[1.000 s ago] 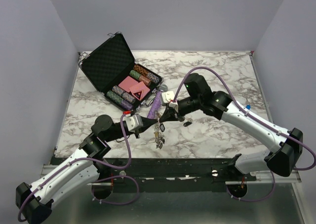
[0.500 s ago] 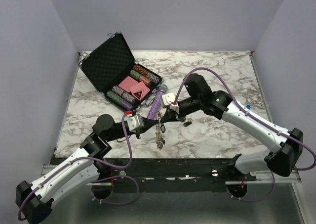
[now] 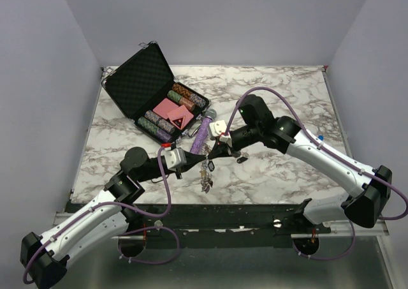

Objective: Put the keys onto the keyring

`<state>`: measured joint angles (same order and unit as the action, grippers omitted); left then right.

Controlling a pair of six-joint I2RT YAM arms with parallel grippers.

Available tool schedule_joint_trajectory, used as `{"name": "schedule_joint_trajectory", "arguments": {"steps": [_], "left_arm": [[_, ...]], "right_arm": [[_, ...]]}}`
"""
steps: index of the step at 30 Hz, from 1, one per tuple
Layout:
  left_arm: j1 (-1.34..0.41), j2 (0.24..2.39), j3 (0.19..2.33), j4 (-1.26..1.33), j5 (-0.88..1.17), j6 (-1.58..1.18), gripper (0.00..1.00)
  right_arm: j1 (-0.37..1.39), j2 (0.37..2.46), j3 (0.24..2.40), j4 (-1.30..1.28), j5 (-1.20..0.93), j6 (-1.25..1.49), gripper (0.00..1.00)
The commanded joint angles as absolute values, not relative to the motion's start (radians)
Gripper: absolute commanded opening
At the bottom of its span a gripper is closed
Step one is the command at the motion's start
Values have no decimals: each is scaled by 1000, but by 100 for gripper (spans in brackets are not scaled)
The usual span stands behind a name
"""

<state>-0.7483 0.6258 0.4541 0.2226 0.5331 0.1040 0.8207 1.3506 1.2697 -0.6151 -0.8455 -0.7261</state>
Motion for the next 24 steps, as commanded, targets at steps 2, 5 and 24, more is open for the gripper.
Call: {"name": "schedule_joint_trajectory", "arguments": {"steps": [2, 5, 24], "left_arm": [[-749, 629, 488, 244, 552, 117, 0], [-749, 634, 489, 239, 554, 121, 0], [-750, 647, 499, 213, 546, 135, 0]], "right_arm": [[821, 1353, 1302, -643, -842, -729, 0], [821, 1350, 1298, -643, -844, -726, 0], [819, 1341, 1302, -634, -839, -709, 0]]}}
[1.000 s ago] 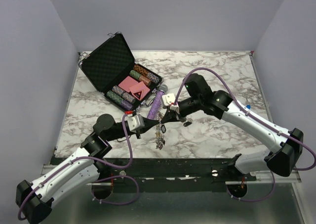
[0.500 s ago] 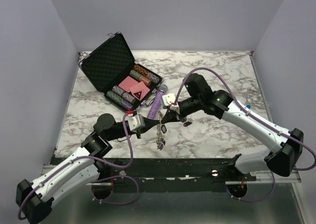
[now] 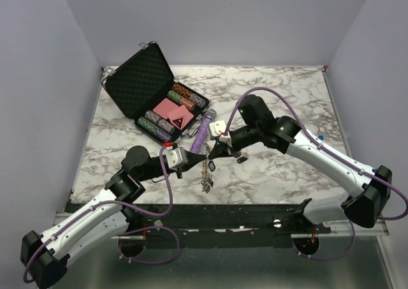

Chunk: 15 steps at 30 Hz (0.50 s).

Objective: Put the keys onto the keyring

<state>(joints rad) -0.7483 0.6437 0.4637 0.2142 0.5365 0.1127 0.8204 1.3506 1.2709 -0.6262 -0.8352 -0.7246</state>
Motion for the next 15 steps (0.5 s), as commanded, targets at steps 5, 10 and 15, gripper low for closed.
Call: {"name": "schedule_joint_trajectory", "arguments": {"steps": [5, 10, 15], "left_arm": [[-755, 655, 505, 198, 543, 141, 0], [-762, 666, 514, 175, 534, 155, 0], [-769, 669, 518, 152, 515, 170, 0]], "right_arm": [[819, 1341, 1312, -638, -838, -706, 0], [819, 1344, 1319, -649, -834, -715, 0], [819, 1348, 1330, -667, -827, -726, 0]]}}
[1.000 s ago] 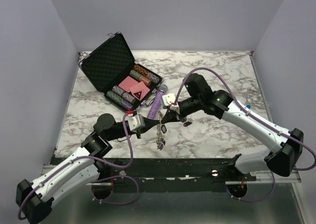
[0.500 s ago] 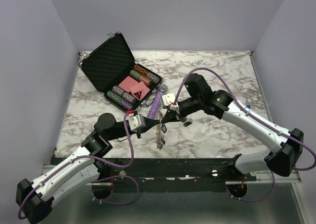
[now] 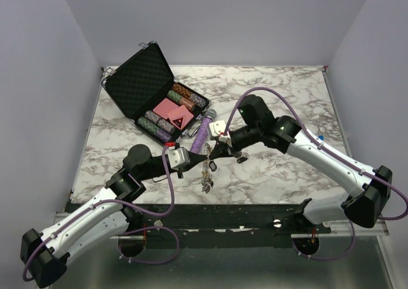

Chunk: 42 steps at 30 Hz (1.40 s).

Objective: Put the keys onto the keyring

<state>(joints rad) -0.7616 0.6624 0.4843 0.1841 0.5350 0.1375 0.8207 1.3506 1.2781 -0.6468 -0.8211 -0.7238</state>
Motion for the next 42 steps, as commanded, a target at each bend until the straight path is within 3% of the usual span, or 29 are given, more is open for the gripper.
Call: {"name": "schedule_joint_trajectory", "arguments": {"steps": [1, 33, 39, 42], "left_arm": [[-769, 672, 518, 147, 512, 172, 0], [-796, 698, 539, 95, 466, 178, 0], [-798, 652, 505, 178, 457, 126, 0], [-798, 638, 492, 216, 463, 98, 0]], "right_arm": [[819, 1348, 1331, -670, -825, -727, 0], [819, 1384, 1456, -795, -759, -799, 1], [819, 1376, 1424, -735, -796, -743, 13], [821, 1376, 1410, -709, -807, -730, 14]]}}
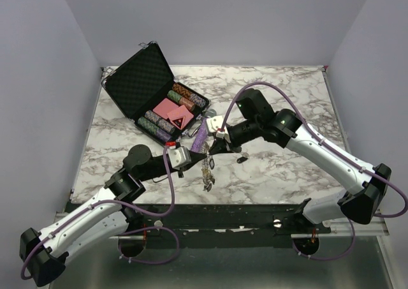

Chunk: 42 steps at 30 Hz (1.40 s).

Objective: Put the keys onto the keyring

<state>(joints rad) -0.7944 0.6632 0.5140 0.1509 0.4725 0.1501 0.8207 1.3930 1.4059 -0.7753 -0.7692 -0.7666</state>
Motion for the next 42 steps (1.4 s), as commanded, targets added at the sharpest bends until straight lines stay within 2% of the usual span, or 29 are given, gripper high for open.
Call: {"name": "schedule_joint_trajectory", "arguments": {"steps": [1, 17, 31, 42], "left_arm": [[-796, 635, 488, 225, 465, 91, 0], [-793, 607, 469, 259, 431, 74, 0], [-792, 595, 459, 287, 429, 60, 0], [-790, 594, 460, 293, 434, 55, 0]], "right_arm": [[818, 1376, 1405, -701, -807, -721, 14], [799, 1353, 1365, -707, -819, -721, 17], [799, 1370, 1330, -661, -879, -684, 23], [801, 1382, 1327, -634, -899, -661, 23]]}}
